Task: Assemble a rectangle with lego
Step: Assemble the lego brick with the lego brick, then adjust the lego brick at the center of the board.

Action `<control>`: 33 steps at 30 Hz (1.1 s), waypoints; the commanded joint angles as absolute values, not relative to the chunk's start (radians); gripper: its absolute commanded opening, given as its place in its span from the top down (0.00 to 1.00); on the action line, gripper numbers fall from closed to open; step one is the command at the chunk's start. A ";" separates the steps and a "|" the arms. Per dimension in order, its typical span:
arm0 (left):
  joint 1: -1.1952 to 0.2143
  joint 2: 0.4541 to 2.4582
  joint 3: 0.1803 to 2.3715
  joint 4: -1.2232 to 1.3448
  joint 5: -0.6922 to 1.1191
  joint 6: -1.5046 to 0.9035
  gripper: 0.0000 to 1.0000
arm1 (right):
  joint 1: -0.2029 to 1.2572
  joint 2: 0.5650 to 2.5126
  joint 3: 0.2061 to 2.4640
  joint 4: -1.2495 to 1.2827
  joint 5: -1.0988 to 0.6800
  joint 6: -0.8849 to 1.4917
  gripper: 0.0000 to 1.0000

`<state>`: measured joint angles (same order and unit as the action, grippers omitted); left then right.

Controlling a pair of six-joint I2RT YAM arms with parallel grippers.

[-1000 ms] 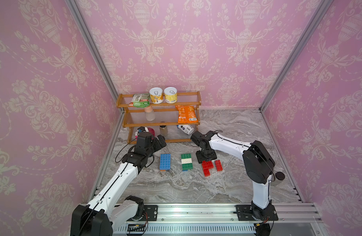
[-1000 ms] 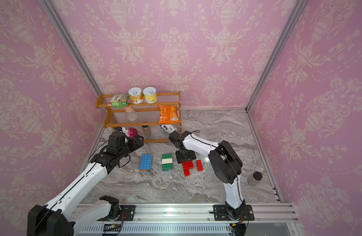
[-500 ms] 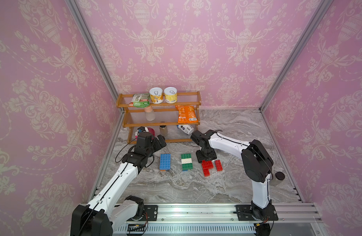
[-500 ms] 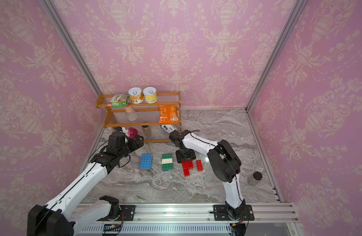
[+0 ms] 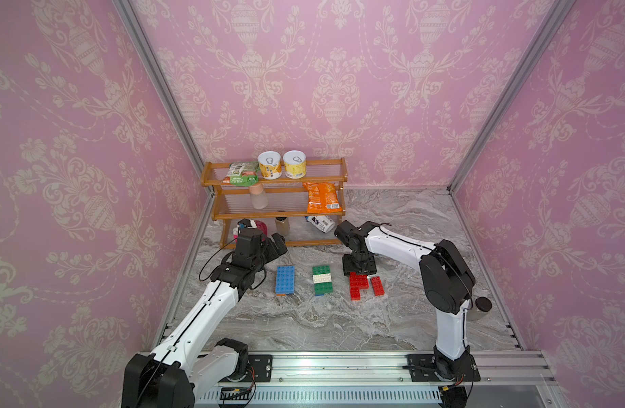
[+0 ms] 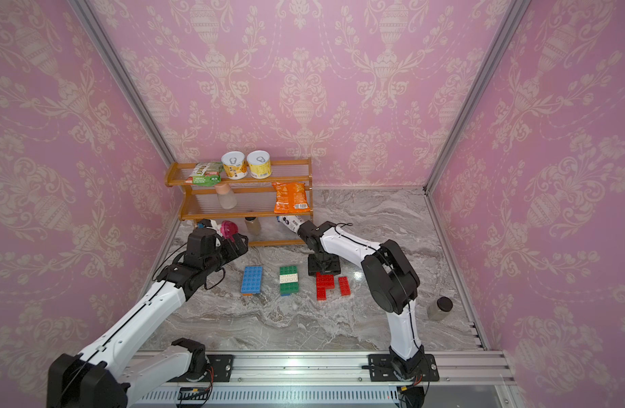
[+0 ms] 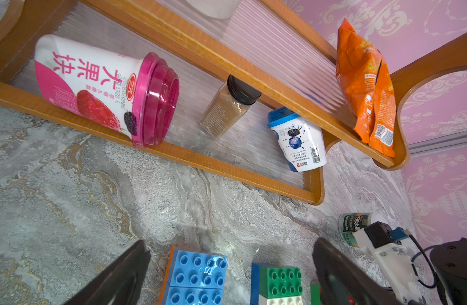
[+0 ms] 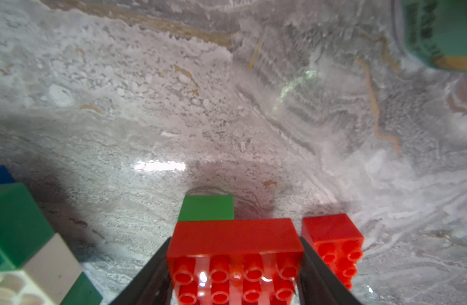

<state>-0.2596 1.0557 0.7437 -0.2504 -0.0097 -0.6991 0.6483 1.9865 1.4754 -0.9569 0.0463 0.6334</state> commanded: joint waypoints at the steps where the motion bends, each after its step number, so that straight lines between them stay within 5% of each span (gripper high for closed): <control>1: -0.267 1.055 0.754 -0.249 -0.023 -0.685 0.01 | 0.641 1.987 1.439 -0.927 0.071 0.661 0.41; 7: -0.267 1.053 0.748 -0.244 -0.020 -0.690 0.01 | 0.647 1.927 1.428 -0.914 0.044 0.654 0.17; 19: -0.268 1.028 0.751 -0.258 -0.020 -0.689 0.01 | 0.647 1.726 1.379 -0.959 0.110 0.692 0.15; 21: -0.267 1.019 0.751 -0.259 -0.020 -0.688 0.01 | 0.647 1.660 1.327 -0.954 0.130 0.722 0.24; 24: -0.268 1.007 0.751 -0.264 -0.020 -0.686 0.01 | 0.649 1.552 1.216 -0.926 0.124 0.780 0.55; 33: -0.268 1.006 0.764 -0.271 -0.022 -0.669 0.01 | 0.694 1.331 0.834 -0.720 0.021 0.972 0.68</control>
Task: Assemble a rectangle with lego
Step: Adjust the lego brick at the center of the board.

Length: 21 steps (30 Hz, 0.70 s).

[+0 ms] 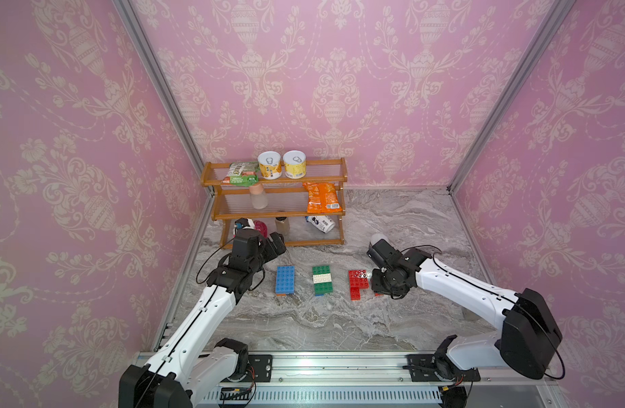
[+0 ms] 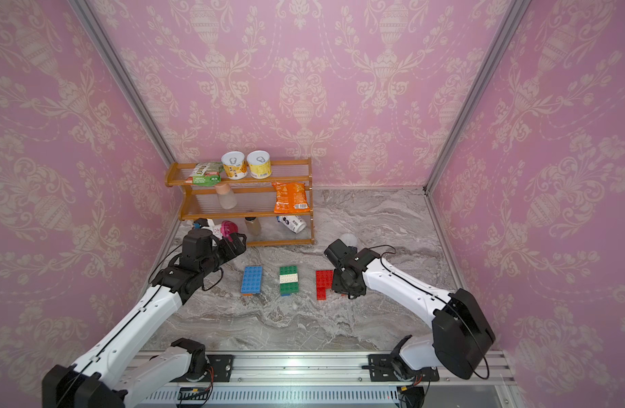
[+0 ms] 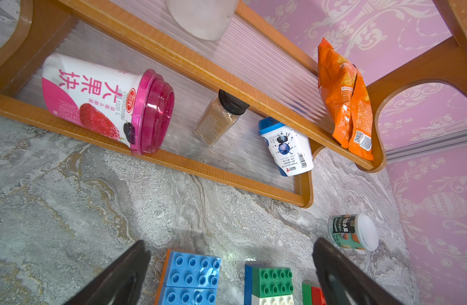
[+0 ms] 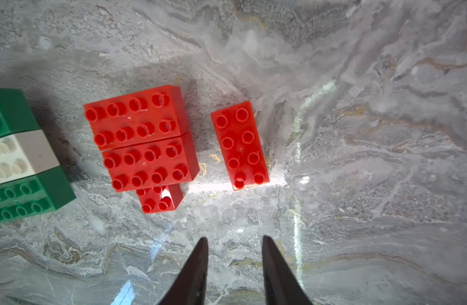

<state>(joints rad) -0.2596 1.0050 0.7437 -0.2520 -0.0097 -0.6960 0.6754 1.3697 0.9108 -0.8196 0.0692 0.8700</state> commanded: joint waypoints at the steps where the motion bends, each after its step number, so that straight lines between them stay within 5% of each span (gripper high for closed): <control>1: -0.268 1.011 0.769 -0.271 -0.016 -0.666 0.01 | 0.701 1.324 0.805 -0.693 0.010 0.987 0.70; 6: -0.268 1.017 0.772 -0.269 -0.008 -0.675 0.01 | 0.744 1.327 0.714 -0.591 -0.029 1.044 0.78; 21: -0.267 1.003 0.755 -0.267 -0.016 -0.683 0.01 | 0.740 1.512 0.743 -0.503 -0.019 1.016 0.81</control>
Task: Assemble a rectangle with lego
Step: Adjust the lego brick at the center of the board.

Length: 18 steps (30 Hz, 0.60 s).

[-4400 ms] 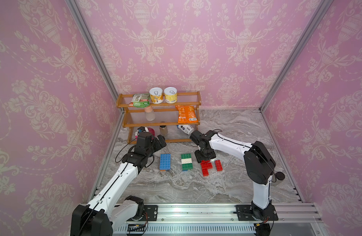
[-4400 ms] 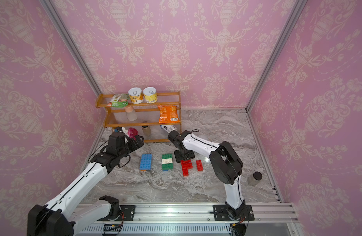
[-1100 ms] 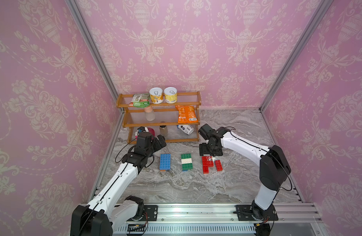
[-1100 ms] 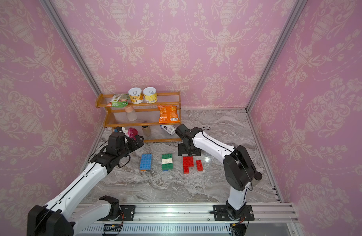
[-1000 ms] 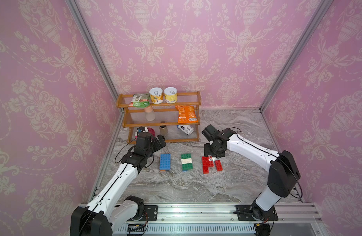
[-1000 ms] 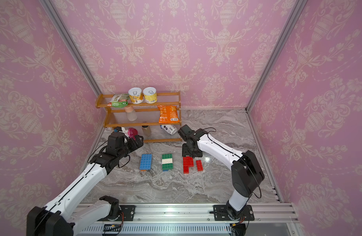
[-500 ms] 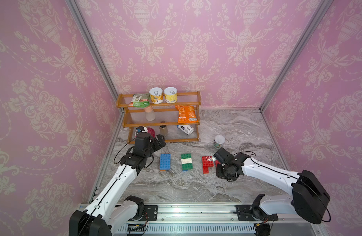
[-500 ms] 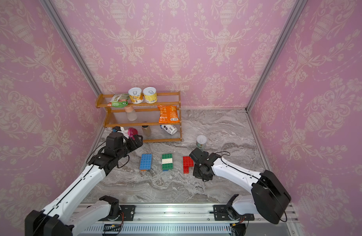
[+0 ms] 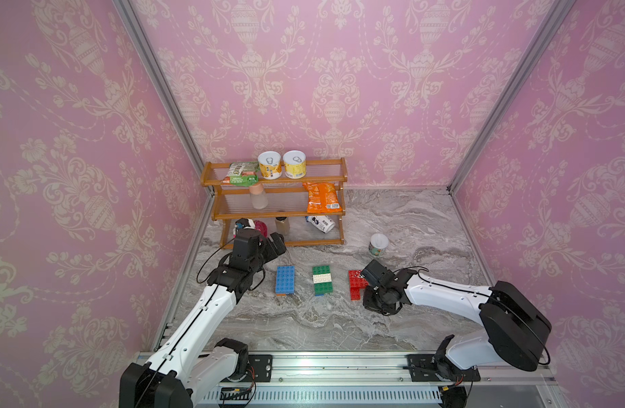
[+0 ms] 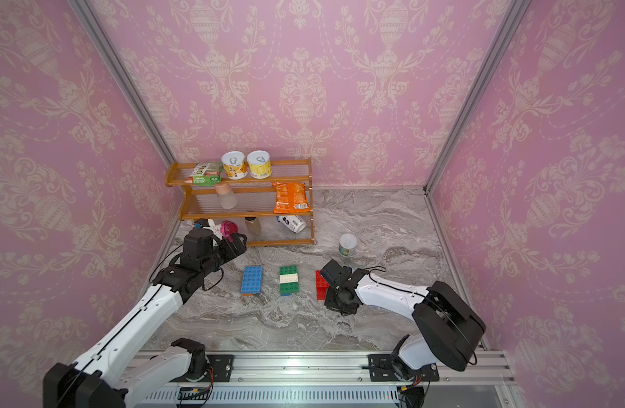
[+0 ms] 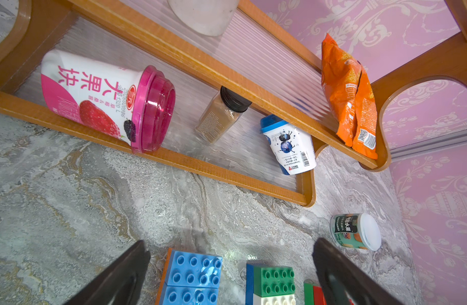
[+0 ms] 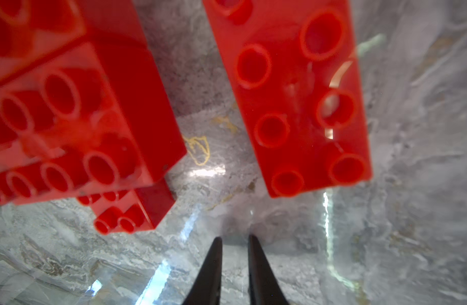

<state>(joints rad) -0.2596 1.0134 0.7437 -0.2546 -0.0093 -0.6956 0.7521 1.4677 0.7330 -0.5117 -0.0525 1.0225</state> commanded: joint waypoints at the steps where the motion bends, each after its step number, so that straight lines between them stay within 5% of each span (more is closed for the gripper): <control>1: -0.267 1.002 0.754 -0.267 -0.015 -0.683 0.01 | 0.733 1.519 0.744 -0.494 -0.011 1.015 0.82; 12: -0.267 0.994 0.744 -0.259 0.000 -0.696 0.01 | 0.571 1.499 0.746 -0.591 0.112 0.957 0.82; 18: -0.267 0.992 0.742 -0.259 -0.002 -0.700 0.01 | 0.505 1.429 0.780 -0.655 0.114 0.866 0.72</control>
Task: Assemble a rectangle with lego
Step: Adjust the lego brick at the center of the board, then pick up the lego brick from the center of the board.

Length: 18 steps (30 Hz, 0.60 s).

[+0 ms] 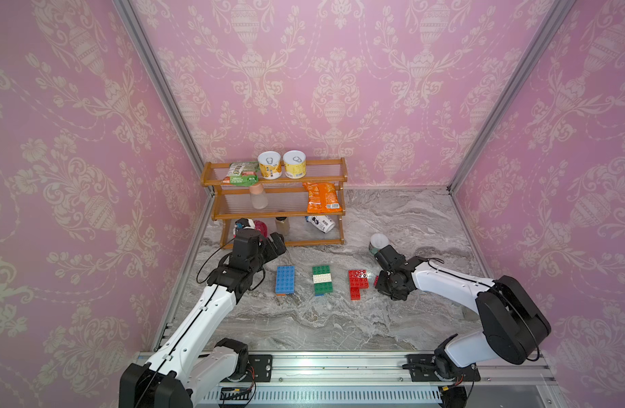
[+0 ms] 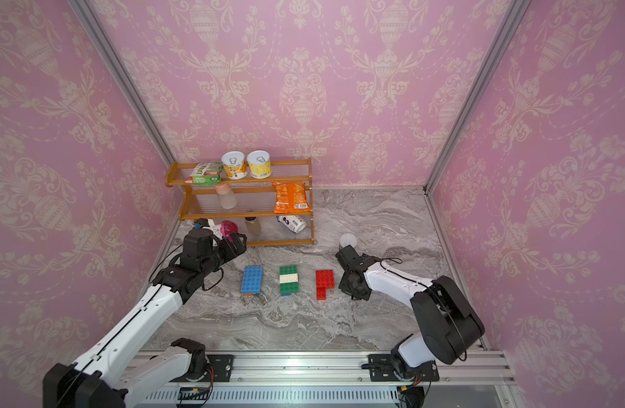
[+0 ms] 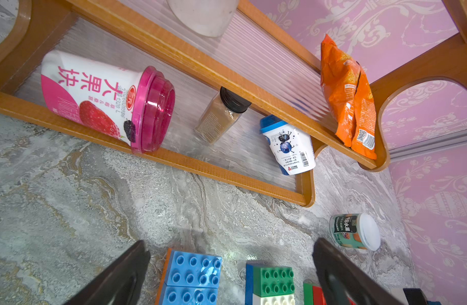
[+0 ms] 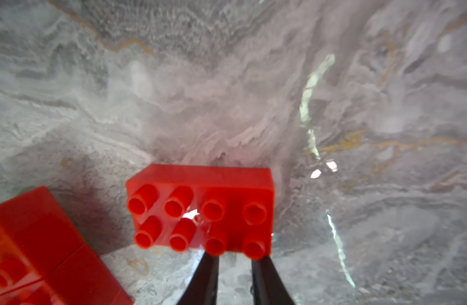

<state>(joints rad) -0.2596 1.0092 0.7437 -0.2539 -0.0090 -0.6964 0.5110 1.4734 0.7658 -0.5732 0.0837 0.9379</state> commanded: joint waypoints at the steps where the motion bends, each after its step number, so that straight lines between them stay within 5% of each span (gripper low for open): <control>1: -0.268 0.991 0.742 -0.260 -0.006 -0.699 0.01 | 0.504 1.419 0.791 -0.672 0.109 0.851 0.69; 5: -0.268 0.993 0.744 -0.259 -0.013 -0.693 0.01 | 0.496 1.411 0.865 -0.763 0.089 0.762 0.56; 10: -0.267 1.002 0.744 -0.258 -0.018 -0.692 0.01 | 0.496 1.442 0.934 -0.842 0.116 0.687 0.20; 18: -0.267 1.006 0.745 -0.260 -0.021 -0.689 0.01 | 0.496 1.579 0.997 -0.790 0.100 0.659 0.10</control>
